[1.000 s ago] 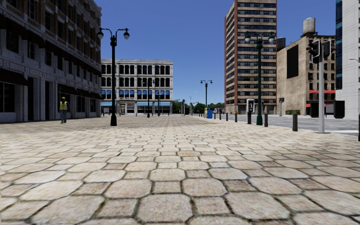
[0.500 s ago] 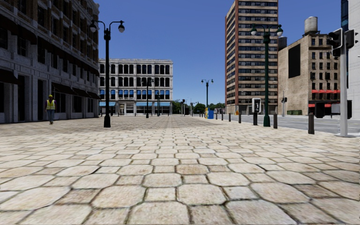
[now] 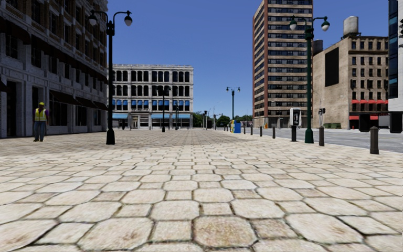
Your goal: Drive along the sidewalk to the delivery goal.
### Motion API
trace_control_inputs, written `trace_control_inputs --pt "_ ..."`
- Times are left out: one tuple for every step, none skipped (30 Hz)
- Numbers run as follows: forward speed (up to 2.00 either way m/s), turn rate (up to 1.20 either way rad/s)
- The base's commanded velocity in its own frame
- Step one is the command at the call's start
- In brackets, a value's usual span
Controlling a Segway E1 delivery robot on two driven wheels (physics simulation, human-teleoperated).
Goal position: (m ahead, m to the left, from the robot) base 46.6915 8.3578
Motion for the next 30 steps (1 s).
trace_control_inputs --pt "2.0 0.0" --pt "2.0 0.0" --pt "2.0 0.0" --pt "2.0 0.0" --pt "2.0 0.0" --pt "2.0 0.0" --pt "2.0 0.0" --pt "2.0 0.0" --pt "2.0 0.0" --pt "2.0 0.0" --pt "2.0 0.0" --pt "2.0 0.0" --pt "2.0 0.0" --pt "2.0 0.0" --pt "2.0 0.0" --pt "2.0 0.0" --pt "2.0 0.0" --pt "2.0 0.0" --pt "2.0 0.0" --pt "2.0 0.0" --pt "2.0 0.0" --pt "2.0 0.0" --pt "2.0 0.0" --pt "2.0 0.0" --pt "2.0 0.0" --pt "2.0 0.0" --pt "2.0 0.0" --pt "2.0 0.0" --pt "2.0 0.0" --pt "2.0 0.0"
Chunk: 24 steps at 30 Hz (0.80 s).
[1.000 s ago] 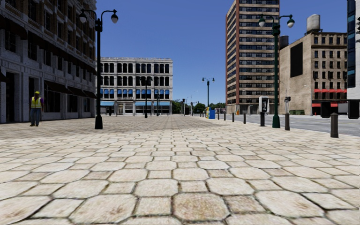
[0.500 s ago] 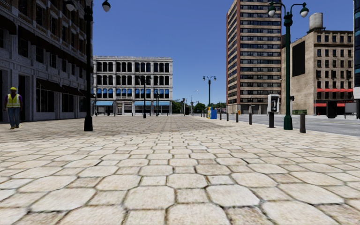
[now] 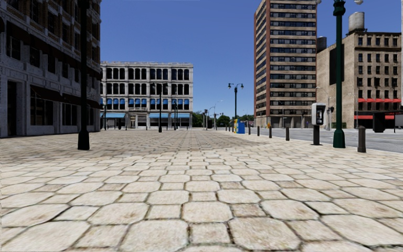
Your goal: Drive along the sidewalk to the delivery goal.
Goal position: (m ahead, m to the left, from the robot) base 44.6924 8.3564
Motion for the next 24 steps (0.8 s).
trace_control_inputs --pt "2.0 0.0" --pt "2.0 0.0" --pt "2.0 0.0" --pt "2.0 0.0" --pt "2.0 0.0" --pt "2.0 0.0" --pt "2.0 0.0" --pt "2.0 0.0" --pt "2.0 0.0" --pt "2.0 0.0" --pt "2.0 0.0" --pt "2.0 0.0" --pt "2.0 0.0" --pt "2.0 0.0" --pt "2.0 0.0" --pt "2.0 0.0" --pt "2.0 0.0" --pt "2.0 0.0" --pt "2.0 0.0" --pt "2.0 0.0" --pt "2.0 0.0" --pt "2.0 0.0" --pt "2.0 0.0" --pt "2.0 0.0"
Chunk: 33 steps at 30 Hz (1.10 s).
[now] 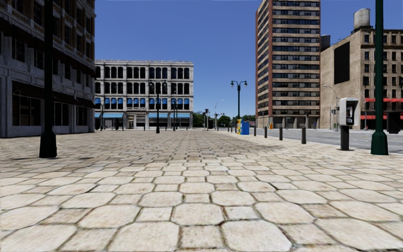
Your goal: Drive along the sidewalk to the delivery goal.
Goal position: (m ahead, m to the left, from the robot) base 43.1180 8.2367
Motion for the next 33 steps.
trace_control_inputs --pt "2.0 0.0" --pt "2.0 0.0" --pt "2.0 0.0" --pt "2.0 0.0" --pt "2.0 0.0" --pt "2.0 0.0" --pt "2.0 0.0" --pt "2.0 0.0" --pt "2.0 0.0" --pt "2.0 0.0" --pt "2.0 0.0" --pt "2.0 0.0" --pt "2.0 0.0" --pt "2.0 0.0" --pt "2.0 0.0" --pt "2.0 0.0" --pt "2.0 0.0" --pt "2.0 0.0" --pt "2.0 0.0" --pt "2.0 0.0" --pt "2.0 0.0" --pt "2.0 0.0" --pt "2.0 0.0" --pt "2.0 0.0" --pt "2.0 0.0" --pt "2.0 0.0" --pt "2.0 0.0" --pt "2.0 0.0" --pt "2.0 0.0" --pt "2.0 0.0" --pt "2.0 0.0" --pt "2.0 0.0" --pt "2.0 0.0"
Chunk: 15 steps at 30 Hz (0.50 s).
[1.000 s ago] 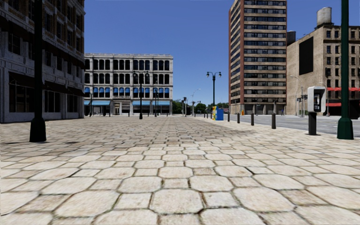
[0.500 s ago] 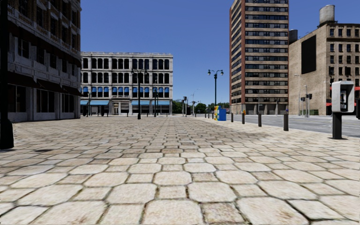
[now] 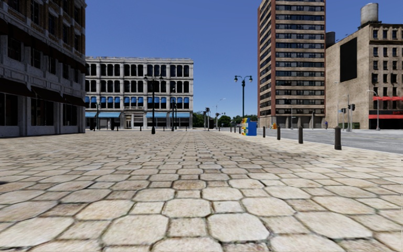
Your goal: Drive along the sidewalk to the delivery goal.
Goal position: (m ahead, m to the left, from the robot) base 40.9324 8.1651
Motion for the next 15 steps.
trace_control_inputs --pt "2.0 0.0" --pt "2.0 0.0" --pt "2.0 0.0" --pt "2.0 0.0" --pt "2.0 0.0" --pt "2.0 0.0" --pt "2.0 0.0" --pt "2.0 0.0" --pt "2.0 0.0" --pt "2.0 0.0" --pt "2.0 0.0" --pt "2.0 0.0" --pt "2.0 0.0" --pt "2.0 0.0" --pt "2.0 0.0"
